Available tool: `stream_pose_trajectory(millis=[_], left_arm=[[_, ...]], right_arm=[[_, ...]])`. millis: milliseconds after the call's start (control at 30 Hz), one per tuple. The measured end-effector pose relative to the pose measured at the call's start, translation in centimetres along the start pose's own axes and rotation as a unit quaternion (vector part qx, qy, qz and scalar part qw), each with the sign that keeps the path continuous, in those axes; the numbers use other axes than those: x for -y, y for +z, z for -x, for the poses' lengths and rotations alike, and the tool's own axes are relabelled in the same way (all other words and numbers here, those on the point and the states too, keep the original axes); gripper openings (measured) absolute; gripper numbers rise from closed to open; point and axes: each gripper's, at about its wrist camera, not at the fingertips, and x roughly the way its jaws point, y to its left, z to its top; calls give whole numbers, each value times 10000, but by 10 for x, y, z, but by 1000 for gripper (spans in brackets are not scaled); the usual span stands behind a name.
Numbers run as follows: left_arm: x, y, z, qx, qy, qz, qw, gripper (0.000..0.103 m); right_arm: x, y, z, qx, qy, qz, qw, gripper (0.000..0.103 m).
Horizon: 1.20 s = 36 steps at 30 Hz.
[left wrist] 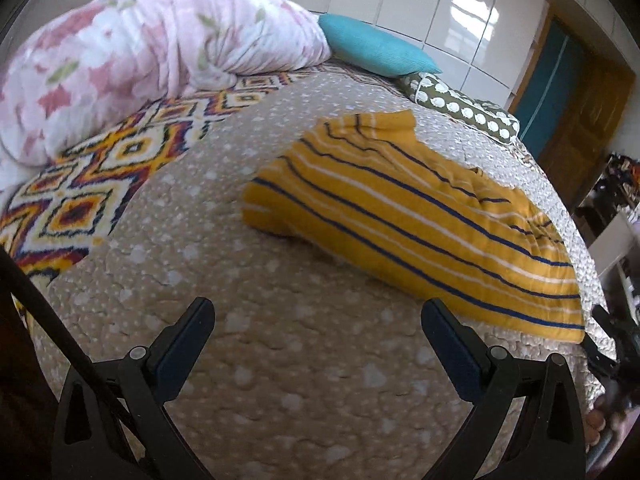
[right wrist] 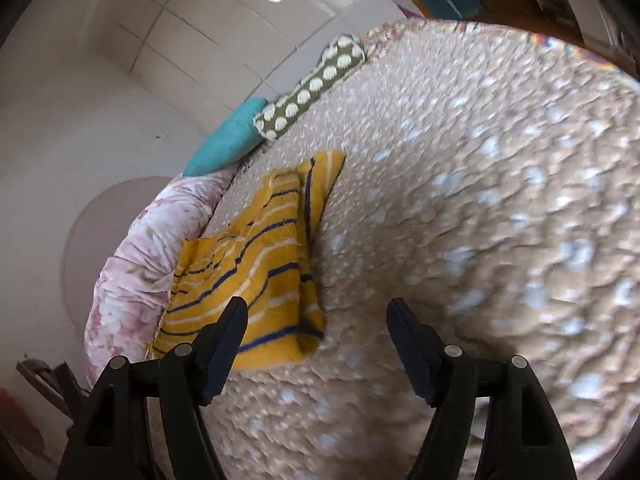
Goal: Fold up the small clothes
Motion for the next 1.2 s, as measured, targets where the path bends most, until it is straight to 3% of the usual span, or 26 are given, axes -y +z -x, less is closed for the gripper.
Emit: stream_pose_trajectory(millis=[133,233,300,400,500,600,733,933,1033,1100,1200], left_arm=[[-18,-1,8,56,-153,79,9998,103],[-27,-1,15,82,-200,-32,9998,103],[-37,1,21,157,-148,-173,9996,103],[-55,3,30,315,-52,-218,9993,103],[-78,4,35,360,-15,-128,9993,103],[-100,3,38,370,-77,52,9993,103],[-125,4,42,374,-99,258,9989,103],[-155,2,48,372,-26,514,9980,103],[-161,0,50,379,-42,529,9979,103],[-160,0,49,381,-63,511,9979,103],[-155,2,43,318,-116,522,9981,103]], right_arm=[[-27,10,-47,-376,76,-46,9993,79],[-34,19,-73,-252,-169,-282,9991,76],[-32,23,-80,-259,-263,-537,9979,48],[-43,32,-78,-213,-367,-580,9974,29],[-98,42,-79,-91,-1008,218,9946,23],[-175,41,-101,-60,-1423,1391,9800,22],[-278,6,-174,-483,-1496,2632,9518,21],[-338,-67,-280,-1267,-1467,3319,9232,22],[-344,-88,-292,-1183,-1591,3785,9041,30],[-345,-87,-285,-1283,-1252,3746,9097,50],[-351,-84,-273,-1519,-607,3616,9179,48]])
